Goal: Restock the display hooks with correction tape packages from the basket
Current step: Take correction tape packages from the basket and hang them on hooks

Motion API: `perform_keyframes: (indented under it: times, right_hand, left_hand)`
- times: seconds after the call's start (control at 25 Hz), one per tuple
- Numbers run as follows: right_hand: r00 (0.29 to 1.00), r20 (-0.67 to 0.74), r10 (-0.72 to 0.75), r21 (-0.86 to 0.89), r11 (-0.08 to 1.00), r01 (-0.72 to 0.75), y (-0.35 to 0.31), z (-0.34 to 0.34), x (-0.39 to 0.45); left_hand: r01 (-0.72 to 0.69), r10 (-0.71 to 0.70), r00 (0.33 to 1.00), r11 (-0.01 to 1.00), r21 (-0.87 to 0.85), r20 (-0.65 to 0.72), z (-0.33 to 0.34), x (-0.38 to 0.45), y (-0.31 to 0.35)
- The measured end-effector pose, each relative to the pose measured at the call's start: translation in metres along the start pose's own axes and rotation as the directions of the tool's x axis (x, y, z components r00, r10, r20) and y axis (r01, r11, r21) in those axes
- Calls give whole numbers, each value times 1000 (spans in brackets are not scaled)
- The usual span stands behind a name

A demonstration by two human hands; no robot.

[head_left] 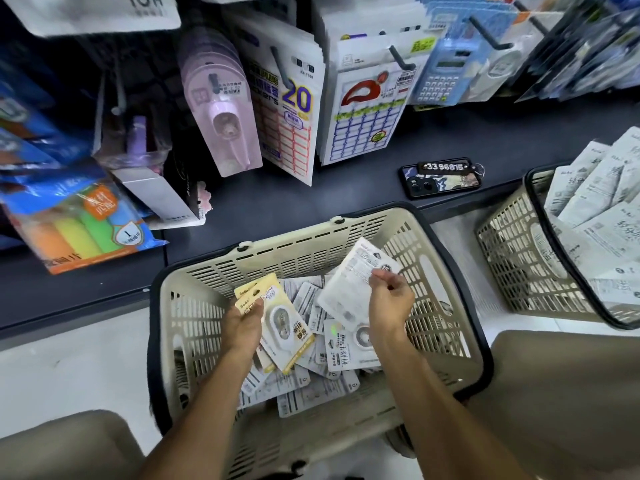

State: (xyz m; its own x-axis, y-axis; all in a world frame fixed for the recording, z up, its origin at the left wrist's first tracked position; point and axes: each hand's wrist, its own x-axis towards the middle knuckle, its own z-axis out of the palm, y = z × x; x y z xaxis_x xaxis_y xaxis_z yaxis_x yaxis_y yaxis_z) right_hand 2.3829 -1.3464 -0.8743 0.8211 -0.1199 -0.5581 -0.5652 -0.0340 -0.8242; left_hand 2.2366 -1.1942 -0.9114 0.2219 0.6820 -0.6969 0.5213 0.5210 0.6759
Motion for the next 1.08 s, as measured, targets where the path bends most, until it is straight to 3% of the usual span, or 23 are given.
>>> perform_keyframes:
  times: [0.04, 0.08, 0.12, 0.16, 0.24, 0.32, 0.36, 0.48, 0.52, 0.6, 0.64, 0.72, 0.8, 0.84, 0.88, 0.96, 1.0, 1.08]
  right_hand:
    - [981, 60, -185, -203, 960, 193, -1, -2, -10]
    - [929, 206, -308, -375, 852, 366, 1, -2, -22]
    - [875, 367, -317, -445, 766, 464, 4, 1, -32]
    - [830, 507, -233, -435, 762, 480, 10, 7, -42]
    - [726, 688, -15, -359, 862, 358, 26, 15, -60]
    - [729, 682, 57, -352, 900, 258, 46, 15, -65]
    - [763, 645, 37, -410, 859, 305, 51, 10, -60]
    - [837, 546, 35, -717, 537, 445, 57, -6, -41]
    - [844, 527, 99, -715, 588, 378, 56, -10, -35]
    - [815, 518, 259, -576, 810, 109, 49, -12, -29]
    - [809, 507, 298, -519, 855, 9, 45, -9, -28]
    - [810, 502, 302, -517, 856, 1, 44, -4, -30]
    - [813, 527, 247, -617, 770, 166, 48, 3, -39]
    - [786, 571, 238, -621, 752, 223, 53, 3, -42]
    - [751, 608, 259, -586, 784, 204, 57, 2, -41]
    - [735, 591, 334, -499, 867, 7, 55, -5, -33]
    - [761, 544, 353, -475, 877, -67, 51, -8, -28]
    - [816, 435, 381, -606, 794, -47, 51, -14, -20]
  left_hand:
    - [17, -17, 1000, 1000, 2, -8, 2, 0, 0]
    - [37, -37, 999, 999, 2, 5, 5, 0, -1]
    - [42, -43, 999, 999, 32, 31, 8, -1, -2]
    - [31, -38, 997, 995, 96, 68, 11, -1, -4]
    - [-4, -17, 996, 976, 219, 91, 15, -3, -4]
    - [0, -25, 994, 973, 230, 104, 17, -6, -3]
    - [7, -34, 993, 974, 228, 115, 17, -6, -4]
    - [11, -68, 979, 959, 284, 192, 18, -9, -12]
    - [28, -92, 975, 955, 296, 204, 18, -10, -13]
    - [77, -130, 972, 963, 256, 195, 16, -7, -16]
    - [104, -150, 966, 971, 214, 211, 17, -6, -16]
    - [140, -185, 921, 978, 152, 341, 19, -10, -13]
    - [108, -196, 879, 970, 218, 435, 23, -20, -14]
    - [83, -174, 897, 969, 231, 407, 23, -19, -15]
    - [72, -153, 923, 970, 232, 354, 22, -14, -17]
    - [68, -158, 937, 957, 284, 311, 17, -7, -18]
    - [60, -173, 926, 944, 324, 335, 14, -6, -18]
    - [51, -168, 923, 945, 324, 346, 14, -13, -19]
